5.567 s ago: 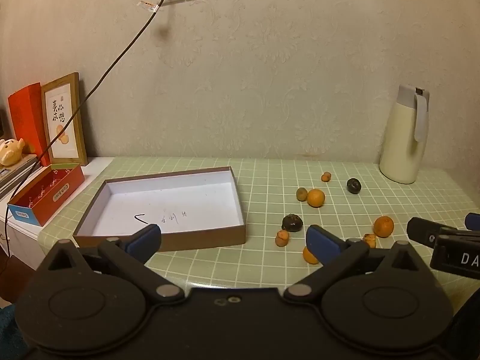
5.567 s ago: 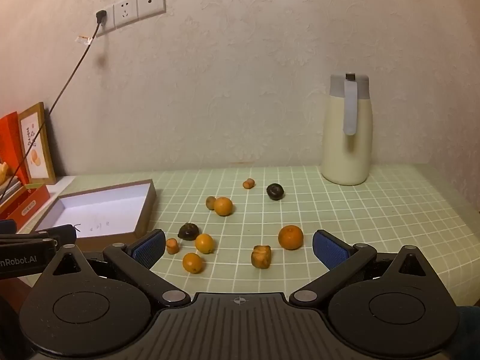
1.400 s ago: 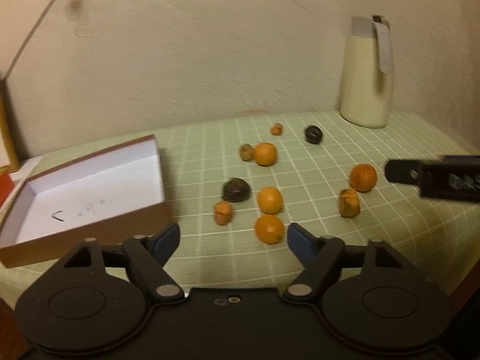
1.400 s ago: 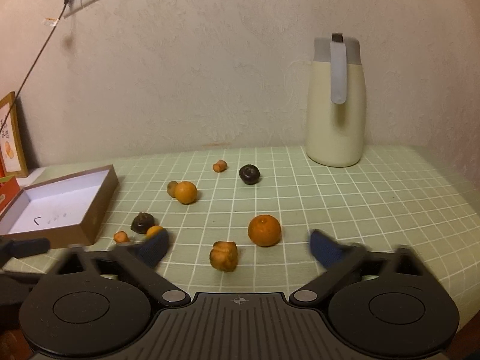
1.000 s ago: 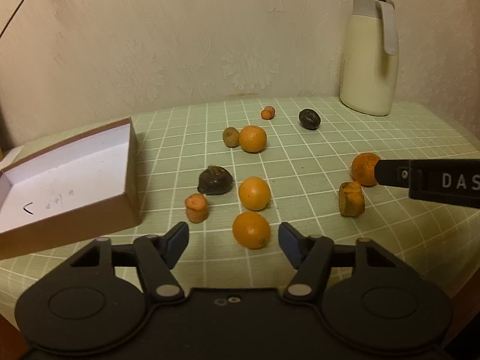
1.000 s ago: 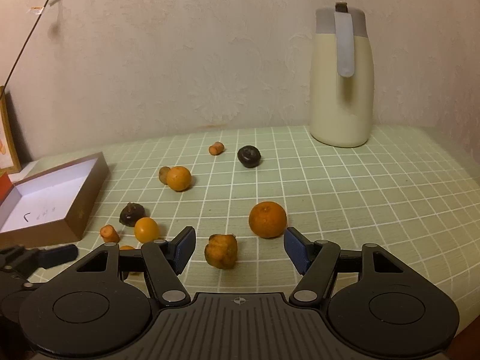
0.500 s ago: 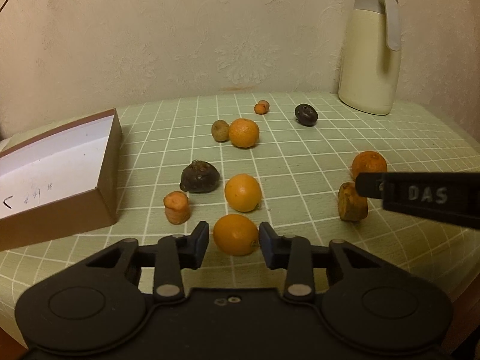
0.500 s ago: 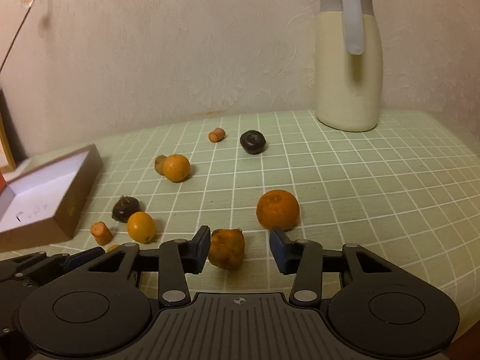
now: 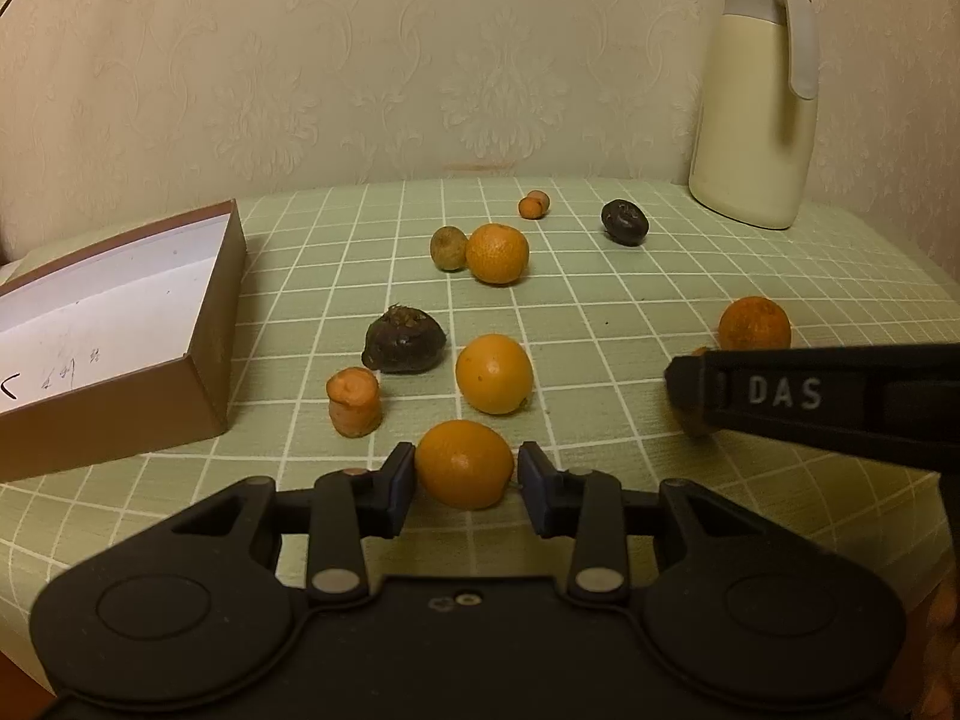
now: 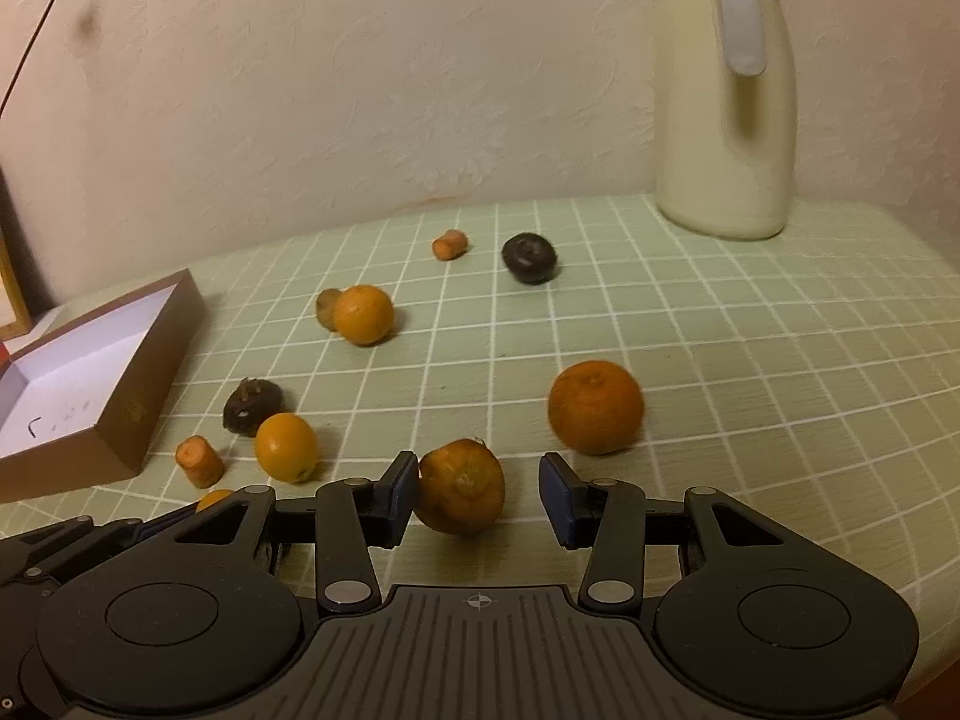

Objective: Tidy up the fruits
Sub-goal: 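Grasp the small orange with the right tool while the left tool grasps a kumquat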

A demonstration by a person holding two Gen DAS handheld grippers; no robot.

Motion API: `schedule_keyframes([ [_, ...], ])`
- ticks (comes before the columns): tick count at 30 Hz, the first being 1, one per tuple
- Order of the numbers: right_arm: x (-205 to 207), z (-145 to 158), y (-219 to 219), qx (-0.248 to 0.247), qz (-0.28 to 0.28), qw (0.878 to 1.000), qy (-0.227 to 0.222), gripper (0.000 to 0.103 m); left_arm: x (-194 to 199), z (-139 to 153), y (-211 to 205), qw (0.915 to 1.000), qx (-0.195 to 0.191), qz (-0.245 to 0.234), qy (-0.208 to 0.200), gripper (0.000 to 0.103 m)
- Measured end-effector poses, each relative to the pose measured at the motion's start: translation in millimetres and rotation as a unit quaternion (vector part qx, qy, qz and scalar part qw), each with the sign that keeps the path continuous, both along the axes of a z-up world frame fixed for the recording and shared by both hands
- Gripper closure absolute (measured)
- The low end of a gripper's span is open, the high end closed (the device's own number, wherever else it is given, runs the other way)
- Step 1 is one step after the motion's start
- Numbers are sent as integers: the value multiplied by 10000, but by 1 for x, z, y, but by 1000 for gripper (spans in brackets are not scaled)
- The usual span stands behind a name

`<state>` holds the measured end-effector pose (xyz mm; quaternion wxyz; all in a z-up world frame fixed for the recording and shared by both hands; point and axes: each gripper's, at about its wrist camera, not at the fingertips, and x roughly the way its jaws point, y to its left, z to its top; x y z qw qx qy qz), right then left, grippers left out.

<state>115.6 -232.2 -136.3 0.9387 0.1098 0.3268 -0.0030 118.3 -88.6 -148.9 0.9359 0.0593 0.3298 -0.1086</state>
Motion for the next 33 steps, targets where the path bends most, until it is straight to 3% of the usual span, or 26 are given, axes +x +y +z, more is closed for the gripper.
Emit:
schedule_keyframes([
  [9,9,-8,1,236,63,9996,161,58,-1,-1,-3,9998,146,-19,-96,72],
  [13,15,-10,4,284,171,9993,169,72,0,-1,-1,9999,106,-19,-90,72],
  [25,7,-11,-1,170,90,9998,98,72,-3,-1,4,9998,-136,87,-95,76],
  [33,1,-10,-3,237,102,9996,76,72,-6,2,6,9995,-67,207,-210,76],
])
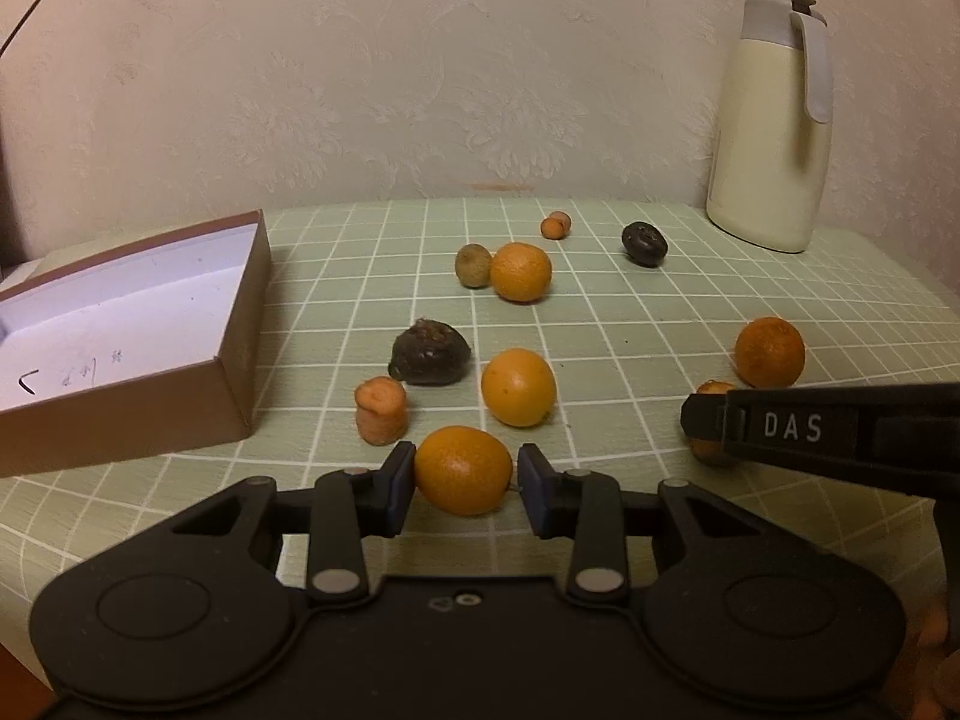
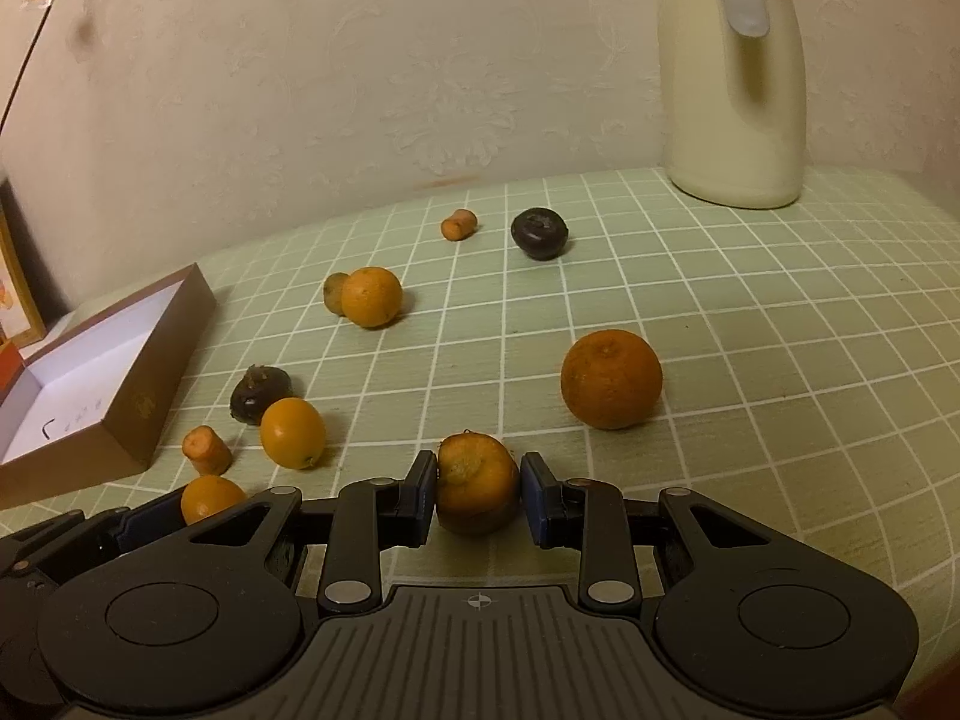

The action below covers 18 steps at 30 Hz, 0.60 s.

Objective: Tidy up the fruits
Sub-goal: 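Grasp the small orange with the right tool while the left tool grasps a kumquat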

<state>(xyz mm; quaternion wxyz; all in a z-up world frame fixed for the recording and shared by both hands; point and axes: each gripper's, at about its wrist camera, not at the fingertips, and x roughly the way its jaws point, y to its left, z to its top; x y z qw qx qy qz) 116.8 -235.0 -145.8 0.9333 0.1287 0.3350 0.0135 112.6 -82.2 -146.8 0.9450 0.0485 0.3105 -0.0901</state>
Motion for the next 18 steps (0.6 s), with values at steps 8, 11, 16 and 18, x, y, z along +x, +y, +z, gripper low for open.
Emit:
schedule_keyframes([
  [8,-4,3,3,96,57,9999,-35,72,-2,4,7,10000,18,49,-37,76],
  [11,-6,4,5,50,70,10000,-38,72,0,-1,10,9999,36,100,56,76],
  [16,-7,2,7,32,82,10000,-13,72,1,-5,11,9999,68,123,37,74],
  [18,-7,2,7,16,93,10000,-18,72,1,-6,11,9999,92,126,24,72],
])
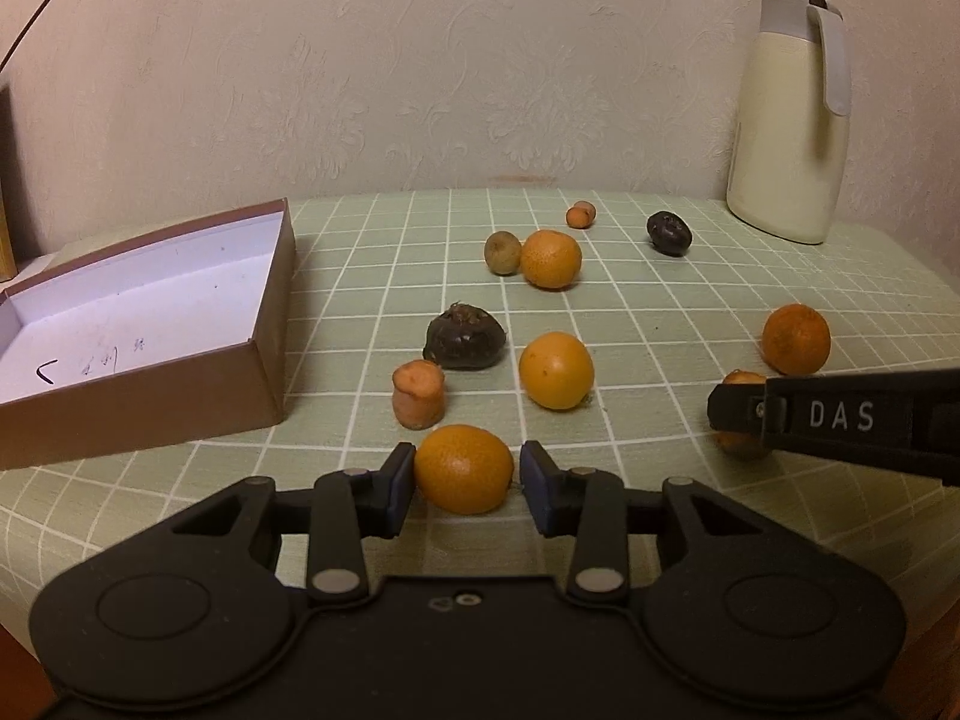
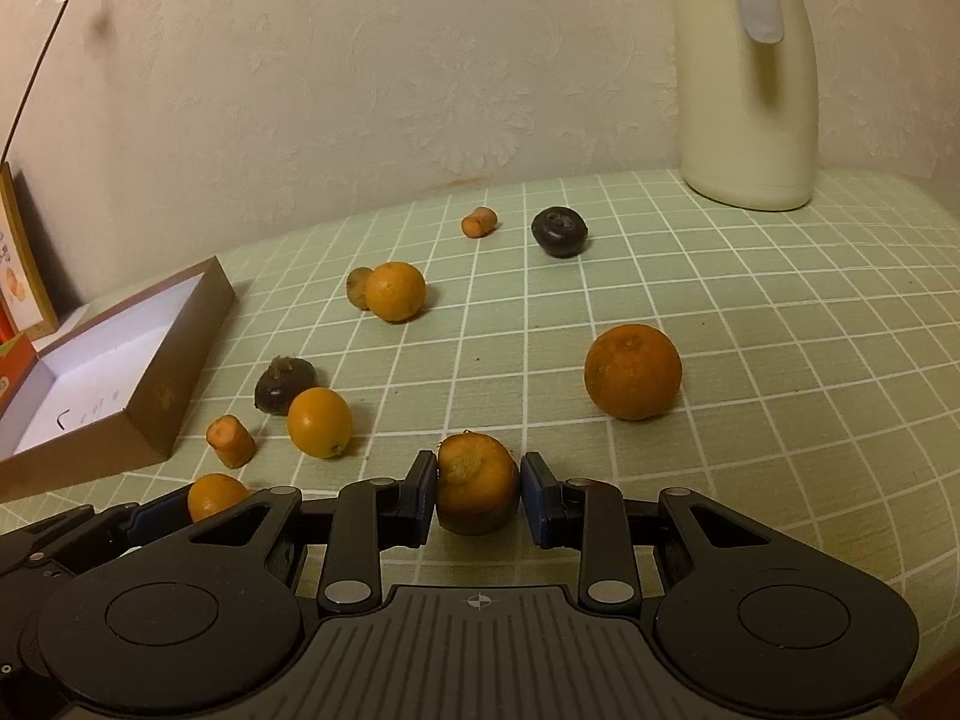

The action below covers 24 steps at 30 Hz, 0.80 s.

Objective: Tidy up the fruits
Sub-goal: 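Grasp the small orange with the right tool while the left tool grasps a kumquat, then carry both fruits over the white box and open both tools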

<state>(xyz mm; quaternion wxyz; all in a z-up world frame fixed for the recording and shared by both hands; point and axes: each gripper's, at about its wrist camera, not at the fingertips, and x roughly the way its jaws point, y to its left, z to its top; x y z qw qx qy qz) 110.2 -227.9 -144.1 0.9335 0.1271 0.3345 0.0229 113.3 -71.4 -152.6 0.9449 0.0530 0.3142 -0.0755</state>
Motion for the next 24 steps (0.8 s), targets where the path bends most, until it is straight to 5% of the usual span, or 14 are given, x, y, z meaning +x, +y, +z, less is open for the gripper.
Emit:
schedule_keyframes([
  [24,-23,29,20,1,316,9990,-328,72,-25,40,29,9992,-193,130,-317,76],
])
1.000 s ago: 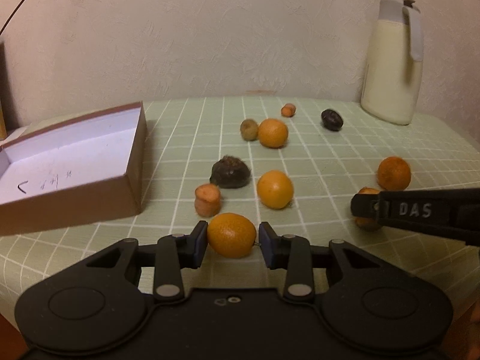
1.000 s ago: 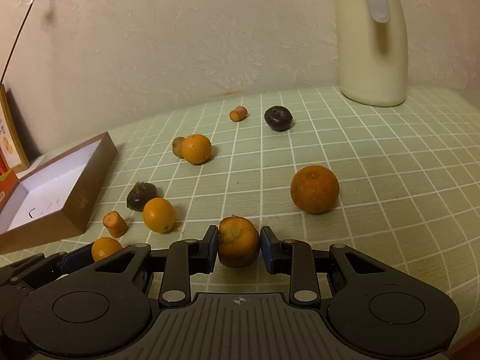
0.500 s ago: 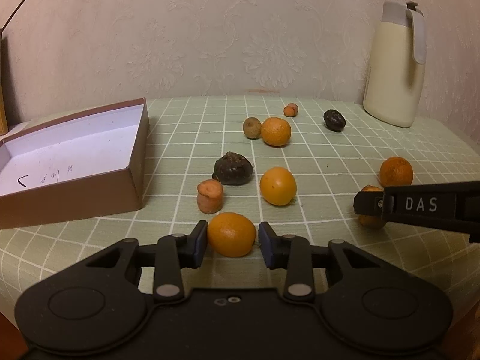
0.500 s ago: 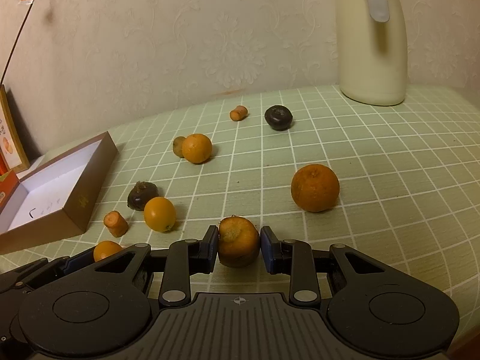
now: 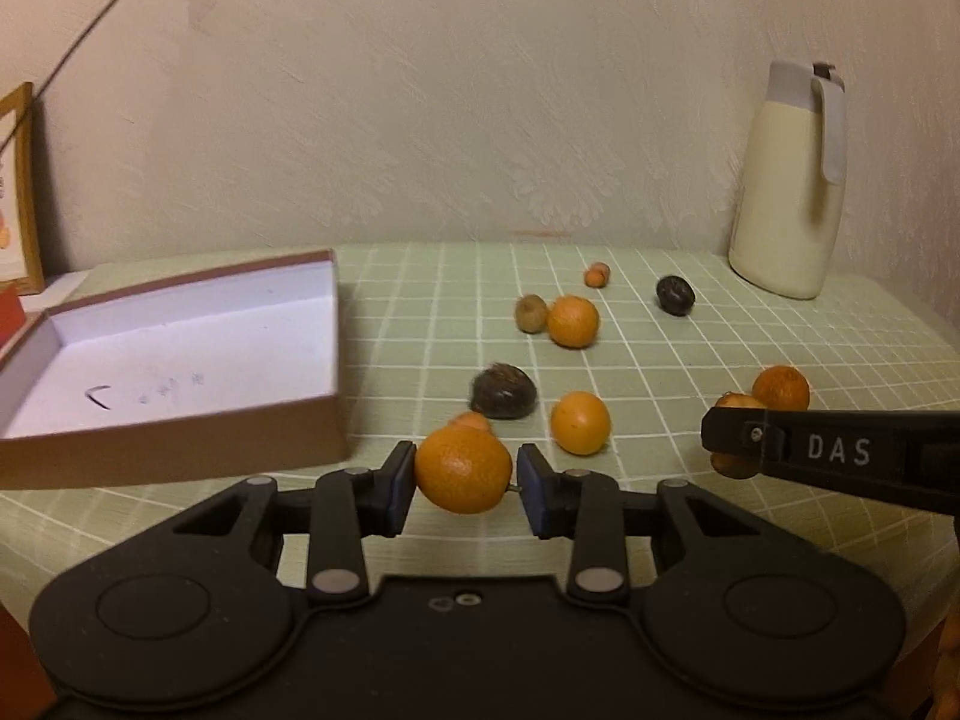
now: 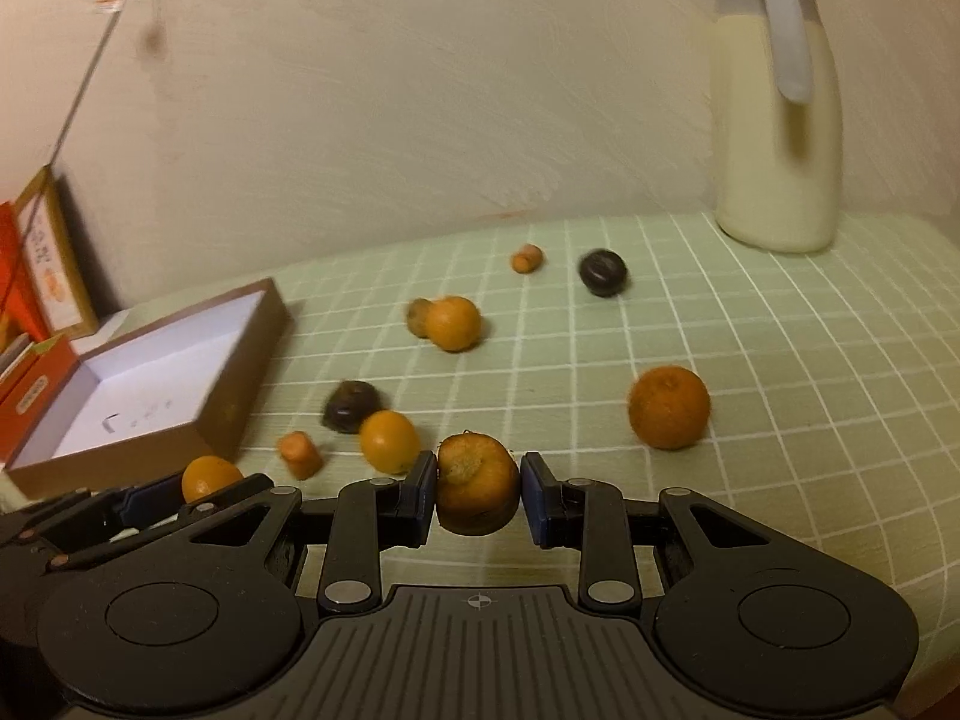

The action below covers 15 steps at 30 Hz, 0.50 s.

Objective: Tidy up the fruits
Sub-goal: 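Carry both fruits over the white box and open both tools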

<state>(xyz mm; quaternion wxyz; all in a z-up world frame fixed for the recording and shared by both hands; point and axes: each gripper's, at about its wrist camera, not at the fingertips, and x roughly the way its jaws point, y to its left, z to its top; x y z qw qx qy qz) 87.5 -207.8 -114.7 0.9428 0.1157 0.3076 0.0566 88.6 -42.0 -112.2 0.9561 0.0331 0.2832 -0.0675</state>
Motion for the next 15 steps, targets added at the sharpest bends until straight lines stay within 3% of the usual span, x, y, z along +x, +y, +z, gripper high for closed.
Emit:
schedule_keyframes([
  [15,-16,45,71,125,931,9935,-647,72,-21,47,75,9969,-6,675,-401,76],
])
